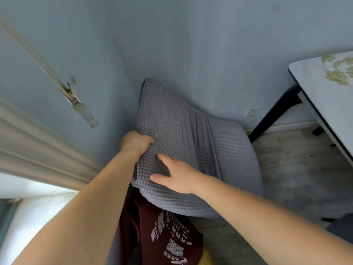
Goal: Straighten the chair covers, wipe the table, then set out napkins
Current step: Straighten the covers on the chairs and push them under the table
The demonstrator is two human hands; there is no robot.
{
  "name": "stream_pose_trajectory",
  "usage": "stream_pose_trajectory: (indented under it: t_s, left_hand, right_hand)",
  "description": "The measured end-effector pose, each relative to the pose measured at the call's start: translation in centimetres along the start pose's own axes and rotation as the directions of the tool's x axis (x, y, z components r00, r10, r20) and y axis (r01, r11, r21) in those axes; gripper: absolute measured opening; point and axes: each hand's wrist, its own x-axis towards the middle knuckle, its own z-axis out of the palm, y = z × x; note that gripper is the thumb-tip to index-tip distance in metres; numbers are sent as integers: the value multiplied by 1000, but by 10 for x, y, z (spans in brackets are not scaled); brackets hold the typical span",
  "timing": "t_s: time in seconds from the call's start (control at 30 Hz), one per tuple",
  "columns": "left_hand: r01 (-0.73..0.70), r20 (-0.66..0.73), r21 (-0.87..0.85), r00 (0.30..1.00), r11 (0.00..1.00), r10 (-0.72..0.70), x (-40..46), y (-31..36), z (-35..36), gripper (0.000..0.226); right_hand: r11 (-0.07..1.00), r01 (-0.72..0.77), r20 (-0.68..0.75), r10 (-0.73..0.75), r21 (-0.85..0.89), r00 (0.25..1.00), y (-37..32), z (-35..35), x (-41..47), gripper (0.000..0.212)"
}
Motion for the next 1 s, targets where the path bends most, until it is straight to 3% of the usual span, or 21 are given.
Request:
stream_pose_trajectory:
  t_s: [0.13,0.3,0.37,0.43,0.53,0.63,0.73,0.83,1.0]
  left_hand:
    - [-37,11,-17,999,999,38,-15,8,12,21]
    - [-59,93,-83,993,995,67,-45,37,31,32]
    - [-83,127,-83,988,993,93,-60,52,40,42]
    - [-92,170,-105,980,990,109,-71,66,51,50]
    - [-111,225,-130,964,985,139,-87,86,68,41]
    - [-80,238,-109,966,991,104,-97,106,73,72]
    - [41,361,-130,932,991,8,-106,122,84,97]
    - [119,452,-211,892,970,-11,-113,130,102,86]
    - [11,413,-202,908,979,75,-134,145,129,66]
  right_hand:
    - [987,-53,-57,63,152,996,-4,-2,-12,103]
    - [948,-174,-146,218,266,965,-9,-15,-27,104]
    - [941,-253,-203,299,224,932,-9,-25,-38,97]
    - [929,-311,-258,356,202,898,-7,-39,-52,77]
    - [932,-319,-315,358,172,879,1,-58,-77,52]
    - [944,-308,-372,330,119,867,9,-72,-99,41]
    - [944,-319,-414,325,85,851,18,-83,-121,42]
    - [943,-331,-435,313,36,844,28,-91,-142,40]
    - [950,-313,-468,265,-25,843,44,-107,-185,17]
